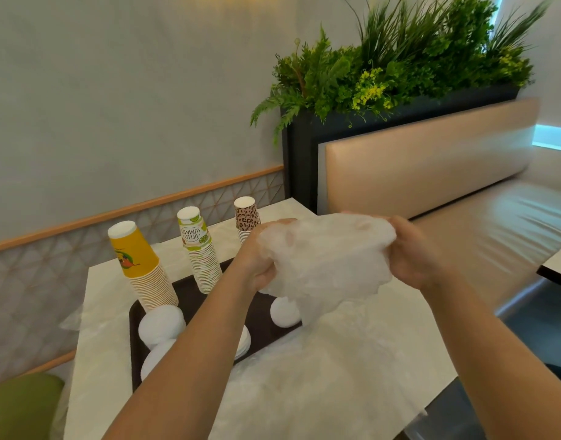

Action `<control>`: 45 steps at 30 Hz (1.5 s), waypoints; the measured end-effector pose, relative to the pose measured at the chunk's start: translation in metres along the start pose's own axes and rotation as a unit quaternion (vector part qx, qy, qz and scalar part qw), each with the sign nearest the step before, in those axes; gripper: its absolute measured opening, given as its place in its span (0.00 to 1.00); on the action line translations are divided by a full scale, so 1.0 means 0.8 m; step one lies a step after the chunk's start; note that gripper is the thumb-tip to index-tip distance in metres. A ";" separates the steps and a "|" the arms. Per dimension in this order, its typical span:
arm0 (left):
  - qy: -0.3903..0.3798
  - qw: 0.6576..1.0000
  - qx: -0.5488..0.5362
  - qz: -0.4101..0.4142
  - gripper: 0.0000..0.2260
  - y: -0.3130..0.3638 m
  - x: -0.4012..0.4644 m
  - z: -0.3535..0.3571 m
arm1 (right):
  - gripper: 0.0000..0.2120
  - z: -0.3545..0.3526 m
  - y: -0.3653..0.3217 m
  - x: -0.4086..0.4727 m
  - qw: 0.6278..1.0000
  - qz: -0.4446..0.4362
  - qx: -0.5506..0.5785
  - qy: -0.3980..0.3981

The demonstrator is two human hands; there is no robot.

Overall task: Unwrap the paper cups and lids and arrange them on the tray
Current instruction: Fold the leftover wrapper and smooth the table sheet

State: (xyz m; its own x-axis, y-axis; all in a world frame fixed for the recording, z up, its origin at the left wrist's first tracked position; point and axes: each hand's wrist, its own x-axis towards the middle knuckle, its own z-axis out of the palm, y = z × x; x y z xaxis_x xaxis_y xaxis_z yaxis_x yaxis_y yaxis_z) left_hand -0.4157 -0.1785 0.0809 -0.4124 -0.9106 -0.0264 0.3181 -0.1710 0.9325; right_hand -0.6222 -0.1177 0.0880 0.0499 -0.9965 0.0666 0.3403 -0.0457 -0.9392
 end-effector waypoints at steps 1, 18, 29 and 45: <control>0.005 1.000 0.016 0.011 0.15 0.001 -0.001 0.002 | 0.22 -0.004 0.001 -0.003 1.000 0.011 0.025 0.007; -0.260 0.765 0.589 0.033 0.22 -0.049 -0.006 0.012 | 0.02 -0.057 0.020 -0.103 0.919 0.049 -0.329 0.212; -0.237 0.822 0.505 0.112 0.20 -0.119 -0.007 0.184 | 0.12 -0.120 -0.026 -0.168 0.826 -0.069 -0.531 0.176; -0.285 0.938 0.191 0.060 0.11 -0.227 0.006 0.412 | 0.07 -0.351 -0.057 -0.257 0.958 0.105 -0.048 0.263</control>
State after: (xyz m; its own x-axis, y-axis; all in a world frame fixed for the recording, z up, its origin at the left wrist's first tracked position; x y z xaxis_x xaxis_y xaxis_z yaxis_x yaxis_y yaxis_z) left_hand -0.7570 -0.0275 0.0300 -0.8164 -0.5480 0.1822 0.1076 0.1656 0.9803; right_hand -0.9116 0.0696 0.0223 -0.3803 -0.8805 -0.2830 0.2857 0.1791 -0.9414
